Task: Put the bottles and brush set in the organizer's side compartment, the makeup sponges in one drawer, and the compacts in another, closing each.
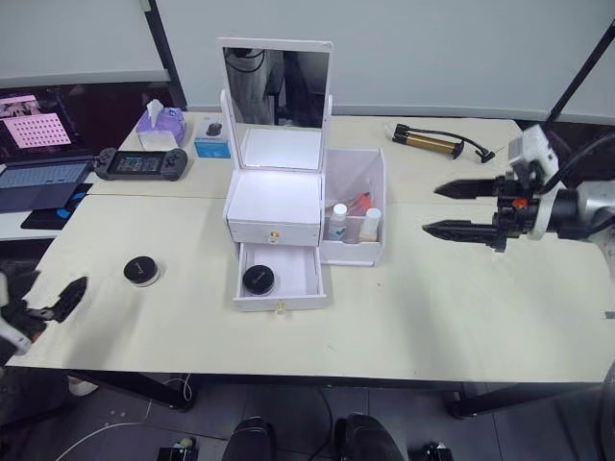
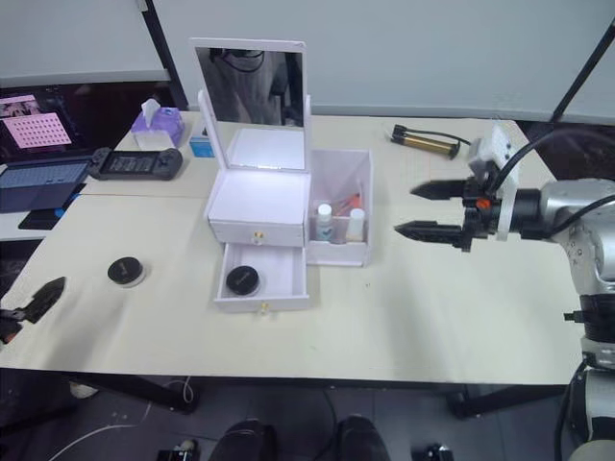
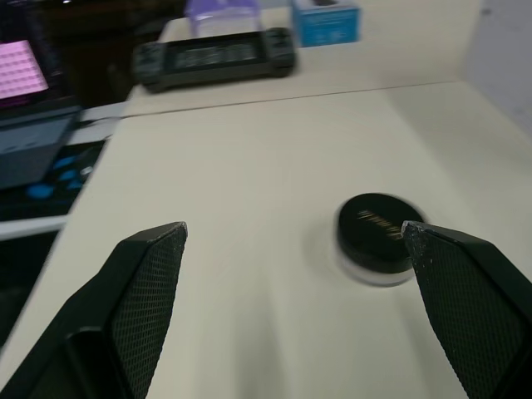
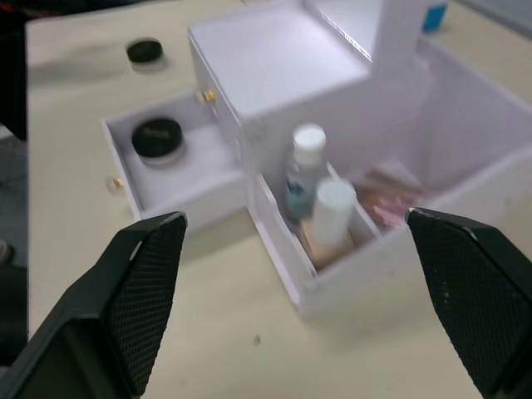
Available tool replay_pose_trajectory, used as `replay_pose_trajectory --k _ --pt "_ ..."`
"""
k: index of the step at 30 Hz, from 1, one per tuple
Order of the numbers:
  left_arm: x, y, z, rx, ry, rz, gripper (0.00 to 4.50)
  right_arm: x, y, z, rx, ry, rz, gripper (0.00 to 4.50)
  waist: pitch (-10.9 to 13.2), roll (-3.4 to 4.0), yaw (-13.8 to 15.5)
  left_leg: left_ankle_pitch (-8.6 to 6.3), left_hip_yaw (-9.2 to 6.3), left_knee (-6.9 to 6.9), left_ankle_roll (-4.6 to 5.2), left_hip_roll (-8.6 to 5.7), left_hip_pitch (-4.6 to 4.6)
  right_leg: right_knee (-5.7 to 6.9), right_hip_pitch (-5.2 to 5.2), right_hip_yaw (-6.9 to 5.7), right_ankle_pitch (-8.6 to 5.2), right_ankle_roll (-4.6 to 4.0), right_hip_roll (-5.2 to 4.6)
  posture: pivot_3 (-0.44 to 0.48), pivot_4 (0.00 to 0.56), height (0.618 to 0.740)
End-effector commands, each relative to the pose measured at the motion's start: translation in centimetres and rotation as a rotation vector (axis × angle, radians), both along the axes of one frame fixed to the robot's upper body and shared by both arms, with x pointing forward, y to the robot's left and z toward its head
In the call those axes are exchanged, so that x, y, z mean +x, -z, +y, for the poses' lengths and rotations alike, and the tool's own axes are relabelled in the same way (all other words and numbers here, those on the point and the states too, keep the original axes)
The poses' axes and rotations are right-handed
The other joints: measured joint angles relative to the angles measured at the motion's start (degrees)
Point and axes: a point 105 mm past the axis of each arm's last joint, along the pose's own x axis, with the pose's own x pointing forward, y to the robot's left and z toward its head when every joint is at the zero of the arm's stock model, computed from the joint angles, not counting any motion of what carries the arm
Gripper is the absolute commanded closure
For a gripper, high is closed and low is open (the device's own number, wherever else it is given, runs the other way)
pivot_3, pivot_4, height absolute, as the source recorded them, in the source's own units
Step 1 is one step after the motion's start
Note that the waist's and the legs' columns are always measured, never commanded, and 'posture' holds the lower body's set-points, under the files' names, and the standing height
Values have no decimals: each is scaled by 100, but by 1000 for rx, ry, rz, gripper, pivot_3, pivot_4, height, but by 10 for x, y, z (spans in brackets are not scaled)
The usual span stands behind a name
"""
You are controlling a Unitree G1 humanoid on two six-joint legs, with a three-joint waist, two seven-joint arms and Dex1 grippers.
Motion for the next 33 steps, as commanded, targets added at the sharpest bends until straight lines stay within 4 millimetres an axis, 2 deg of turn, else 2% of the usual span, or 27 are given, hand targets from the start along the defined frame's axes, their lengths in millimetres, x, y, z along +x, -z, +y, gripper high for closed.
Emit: replay_pose_trajectory --k 1,6,11,13,18,21,23,28,33 --pt "-13 -7 14 31 -62 -13 39 3 -9 -10 15 14 -57 0 0 1 -11 0 4 0 0 1 0 1 -1 0 0 -1 0 0 150 689" --pt "-21 6 11 21 -83 17 39 0 -7 -14 26 2 -48 0 0 1 -26 -1 12 -1 -2 10 5 3 -2 1 1 -6 1 0 150 689" --pt "-14 13 -2 -2 -51 21 39 -2 -12 -10 48 -24 -58 0 0 1 3 -1 14 -1 -2 9 6 3 -1 0 1 -6 0 0 150 689" --pt "-8 15 -12 -2 -10 37 39 -5 -17 -3 58 -58 -65 0 0 1 9 -1 16 -1 -2 8 6 2 -1 2 1 -6 -1 0 150 689" --pt "15 6 -28 -3 39 21 39 -24 -29 28 56 -198 -1 0 1 3 13 -1 17 -1 -2 8 3 6 -5 4 2 -7 1 0 150 689" --pt "33 8 -42 5 75 53 39 -42 -47 57 86 -315 -17 0 1 4 9 -1 14 -1 -3 9 4 5 -4 4 3 -8 1 0 150 689" --pt "44 7 -51 10 97 66 39 -47 -56 68 93 -348 -42 0 1 4 9 -1 12 -1 -3 9 4 5 -3 3 3 -9 1 0 150 689" --pt "70 2 -60 19 101 69 39 -53 -65 75 70 -359 -88 0 -2 -3 36 -1 11 -1 -2 6 2 3 -1 0 4 -8 0 0 150 689" --pt "90 13 -67 26 119 100 39 -52 -64 74 45 -336 -120 0 -2 -3 24 -1 13 -1 -2 1 2 5 -1 1 5 -8 3 0 150 689"
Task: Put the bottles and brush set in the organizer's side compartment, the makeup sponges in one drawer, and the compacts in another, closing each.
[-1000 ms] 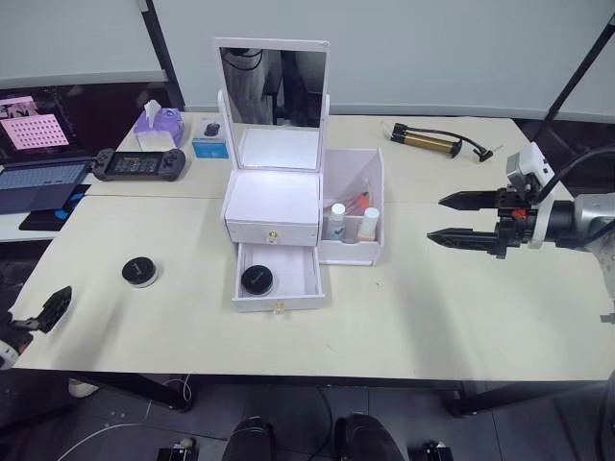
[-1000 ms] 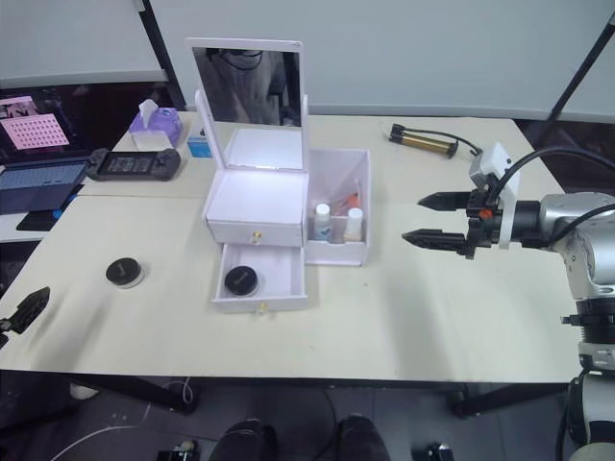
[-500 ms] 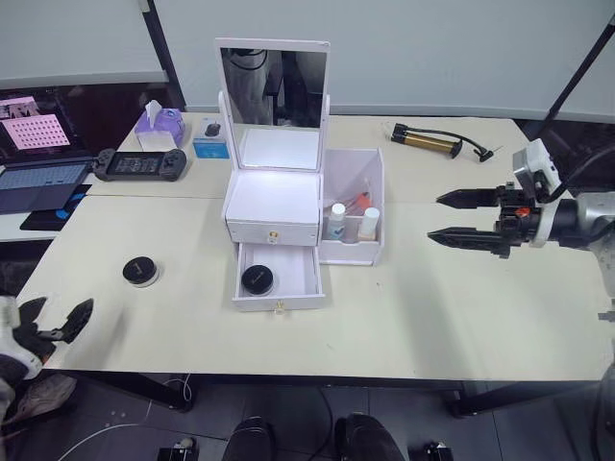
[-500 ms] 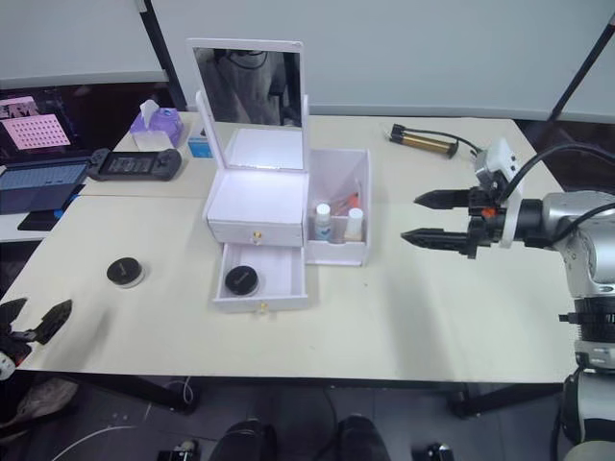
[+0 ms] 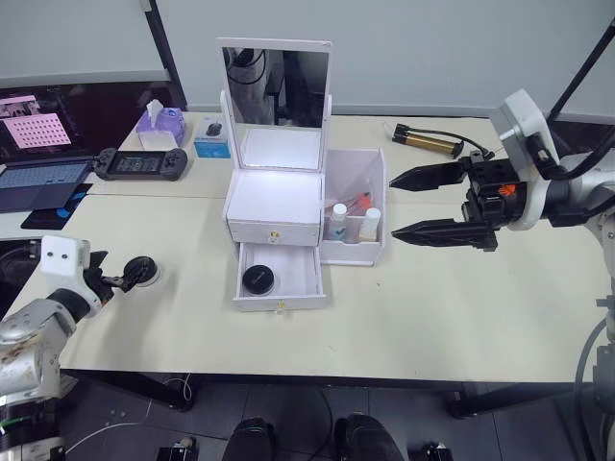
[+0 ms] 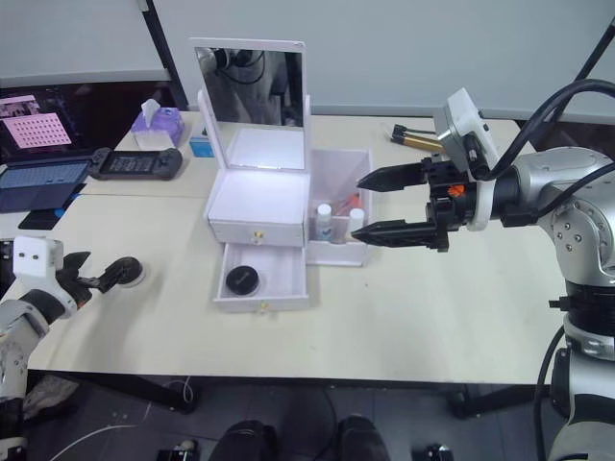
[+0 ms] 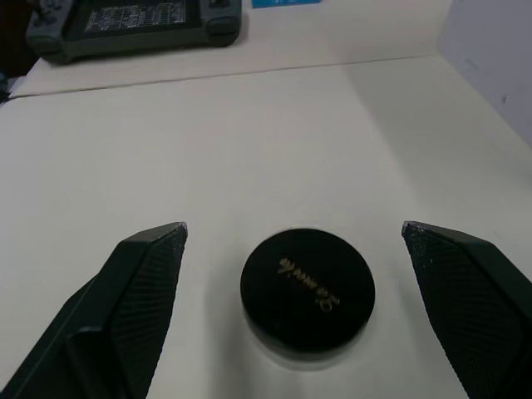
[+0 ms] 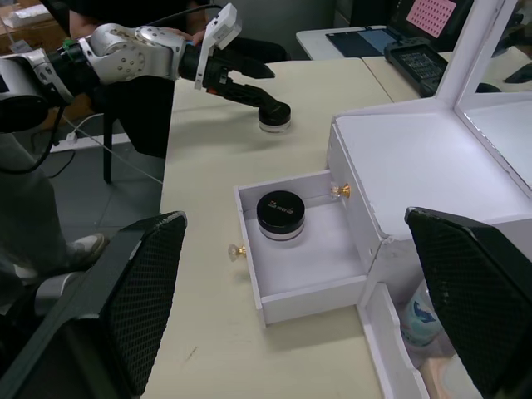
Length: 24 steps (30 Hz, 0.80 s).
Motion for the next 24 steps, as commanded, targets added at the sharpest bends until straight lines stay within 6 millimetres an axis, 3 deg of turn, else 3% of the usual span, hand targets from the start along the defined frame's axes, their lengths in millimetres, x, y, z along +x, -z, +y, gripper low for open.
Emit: replay_pose_trajectory --k 1,10,13,16,17,21,24 --pt "9 1 -2 22 9 3 39 -5 -9 -2 -14 8 -84 0 0 0 -9 0 0 0 0 0 0 1 0 0 0 0 0 0 150 689" --pt "24 22 -3 4 -10 79 39 -4 -5 -8 -15 44 -89 0 -1 -2 -16 0 1 1 0 -1 0 3 0 0 1 0 1 0 150 689" --pt "22 27 -1 -9 -13 96 579 -3 -4 -9 -16 53 -90 0 -1 -2 -17 0 0 0 0 1 -1 3 -1 -2 1 0 2 0 150 689" --pt "22 26 -1 -9 -8 90 1501 0 -2 -9 -21 63 -96 0 -1 -2 -15 0 0 1 0 1 0 3 0 -2 1 0 1 0 150 689" --pt "22 24 -1 -10 -8 84 1575 0 -2 -9 -20 64 -98 0 -1 -2 -15 0 1 1 0 0 0 3 0 -1 1 1 0 0 150 689" --pt "29 -31 -11 -61 66 -145 1575 2 -3 -10 -16 66 -102 0 0 -6 1 1 -1 2 0 0 -2 3 0 -2 1 1 0 0 150 689" --pt "21 -60 -55 -93 313 -209 1575 3 -1 -13 -20 79 -101 0 0 -11 12 1 -2 3 -1 -1 -5 2 2 -4 2 2 -3 0 150 689"
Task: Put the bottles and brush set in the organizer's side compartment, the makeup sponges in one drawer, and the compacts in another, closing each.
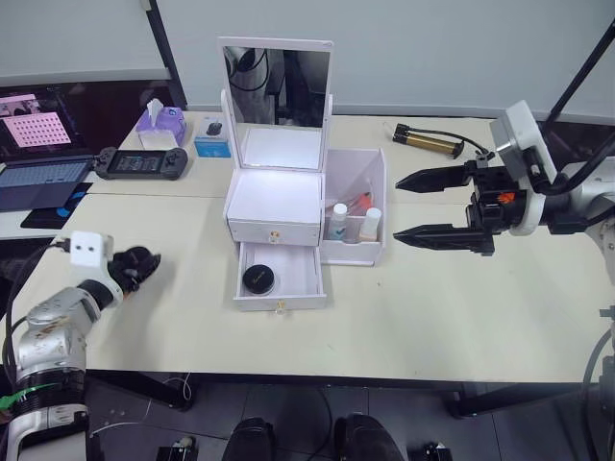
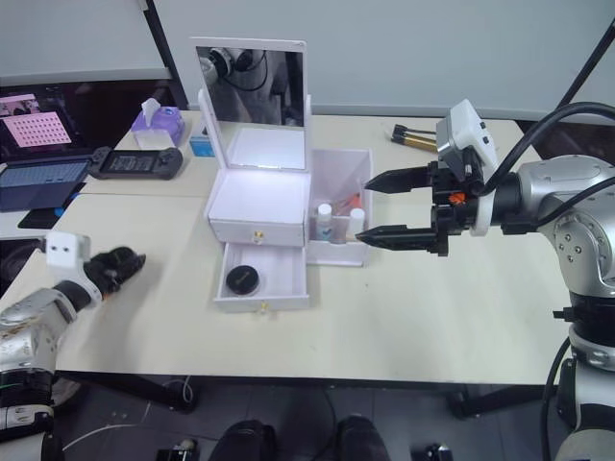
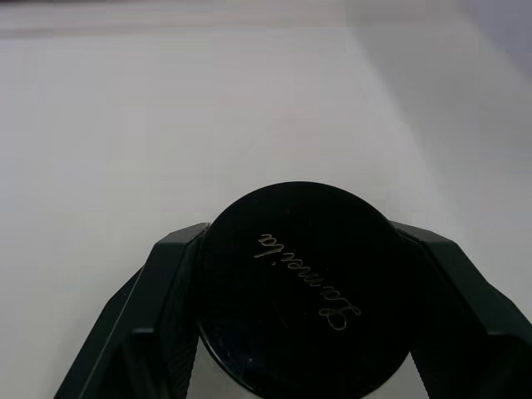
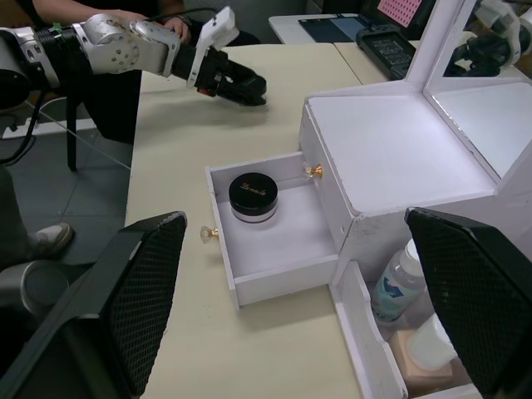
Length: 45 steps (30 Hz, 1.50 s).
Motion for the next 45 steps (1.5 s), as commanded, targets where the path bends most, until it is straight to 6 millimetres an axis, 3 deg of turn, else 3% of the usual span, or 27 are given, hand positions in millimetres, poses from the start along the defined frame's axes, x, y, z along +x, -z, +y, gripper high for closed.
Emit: replay_pose_trajectory --k 1,8,10,15,23,28,33,37,40,45 --pt "-9 -52 -49 13 276 -139 1575 0 -8 -6 2 17 -55 0 0 0 6 0 -1 0 0 0 -1 -1 1 1 1 3 -3 0 150 689" --pt "-44 -40 -144 11 715 41 1575 -1 -2 -6 42 46 -54 0 -1 8 -23 0 2 -1 0 -3 6 1 2 11 1 5 6 0 150 689" --pt "-51 -38 -163 32 804 67 1575 -3 0 -6 53 58 -53 0 -1 7 -22 1 -1 -1 -1 -3 4 0 4 12 0 7 10 0 150 689" --pt "-29 -29 -187 148 827 41 1575 -8 0 -4 65 83 -56 0 -1 8 5 3 -10 0 -3 -12 4 -1 10 14 0 10 10 0 150 689" --pt "-19 -8 -222 255 940 53 1575 -15 -2 -8 81 125 -45 0 0 7 -5 4 -20 1 -1 -18 -2 -4 11 13 0 12 10 0 150 689" --pt "-11 -8 -231 254 938 32 1575 -19 0 -8 90 140 -32 0 0 7 -3 4 -31 1 -1 -21 -2 -4 13 12 -1 13 10 0 150 689" --pt "-8 -8 -229 253 935 45 85 -24 5 -10 71 137 -7 0 0 6 -3 4 -45 1 -1 -26 -5 -5 12 10 -1 16 9 0 150 689" --pt "-18 -10 -227 233 957 53 36 -25 5 -11 67 134 -1 0 0 7 -13 5 -53 3 0 -27 -4 -2 13 9 -1 17 9 0 150 689" --pt "-22 -18 -212 206 906 18 36 -27 9 -8 63 108 36 0 0 6 -27 4 -67 3 0 -26 -5 -4 13 10 -1 18 10 0 150 689" --pt "-45 -39 -180 26 848 -11 36 -28 15 -9 46 85 80 0 0 7 -42 5 -87 3 0 -22 -5 -3 12 8 -2 18 9 0 150 689"
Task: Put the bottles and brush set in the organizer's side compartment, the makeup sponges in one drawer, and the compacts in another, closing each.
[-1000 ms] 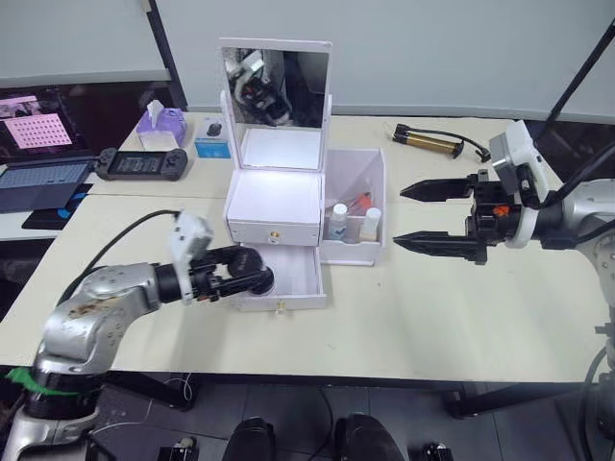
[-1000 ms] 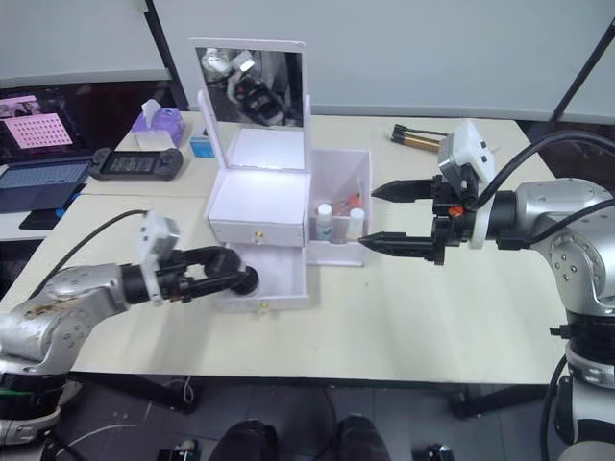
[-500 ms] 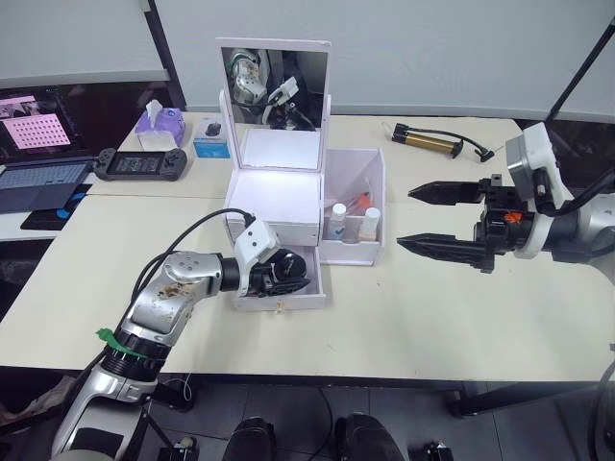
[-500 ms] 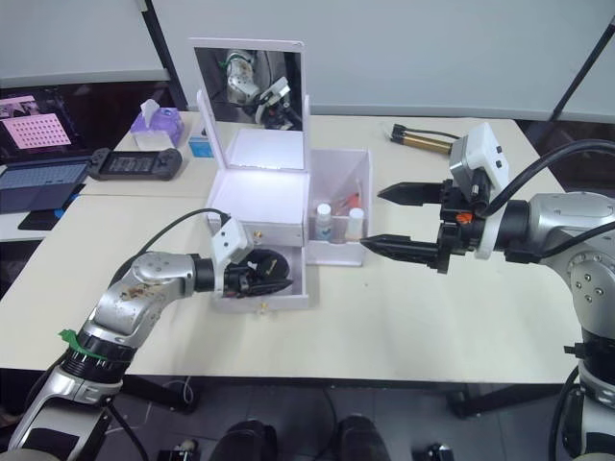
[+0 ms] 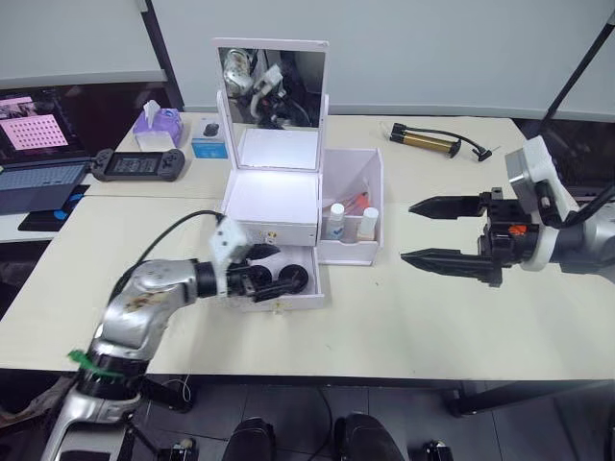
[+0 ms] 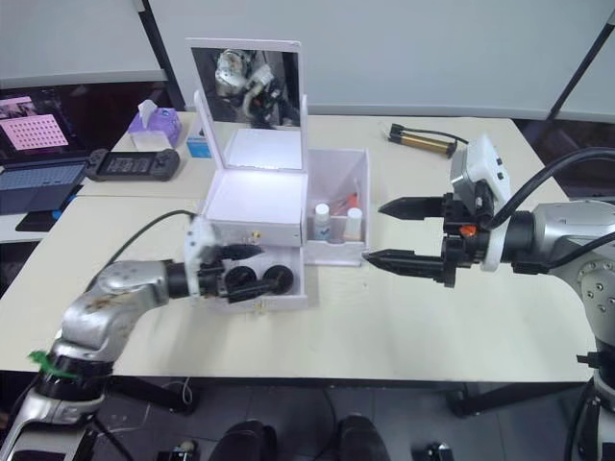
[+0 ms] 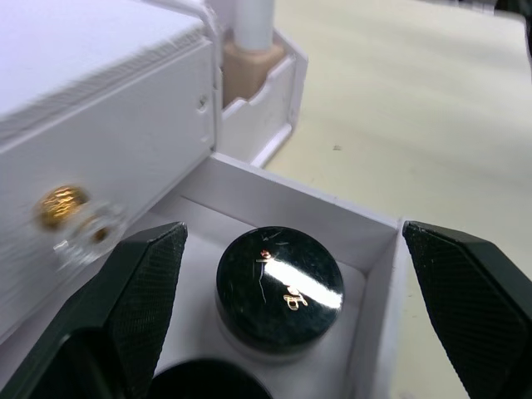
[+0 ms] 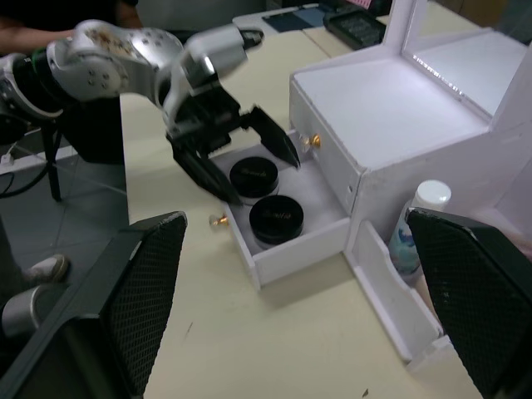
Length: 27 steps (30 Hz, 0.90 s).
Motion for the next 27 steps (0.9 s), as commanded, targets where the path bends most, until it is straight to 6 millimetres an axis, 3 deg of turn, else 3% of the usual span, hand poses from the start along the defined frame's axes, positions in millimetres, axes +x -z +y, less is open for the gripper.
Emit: replay_pose_trajectory --k 1,4,7,12,19,23,27 --pt "-14 -26 21 -80 -38 -18 36 -4 -3 2 0 -43 2 0 0 0 -1 0 -2 0 0 -1 4 0 5 -1 -1 2 0 0 150 689" --pt "-23 -28 33 -97 -69 9 36 -2 0 2 -8 -53 11 0 1 1 12 0 -3 0 0 -3 4 0 5 -1 -11 20 -3 0 150 689" --pt "-42 -15 37 -76 -47 83 625 4 0 3 -8 -62 9 0 0 1 9 0 -2 0 0 -3 5 -3 7 1 -11 19 -4 0 150 689" --pt "-64 9 26 -76 -11 180 2189 9 0 6 -10 -88 6 0 2 3 43 -1 -2 0 0 -3 4 -2 4 -2 -9 15 -4 0 150 689" --pt "-53 41 22 -56 -134 201 4448 12 2 4 -17 -88 -1 0 2 3 47 -1 -4 0 1 -7 2 -6 6 0 -1 1 -3 0 150 689" --pt "-44 53 17 0 -168 178 4483 11 2 2 -20 -83 -2 0 2 3 43 -1 -6 0 1 -7 3 -5 6 1 0 0 -3 0 150 689" --pt "-25 51 19 14 -227 115 4483 11 1 1 -21 -71 -6 0 1 3 53 -1 -7 0 1 -8 0 -5 5 -2 0 -1 -5 0 150 689"
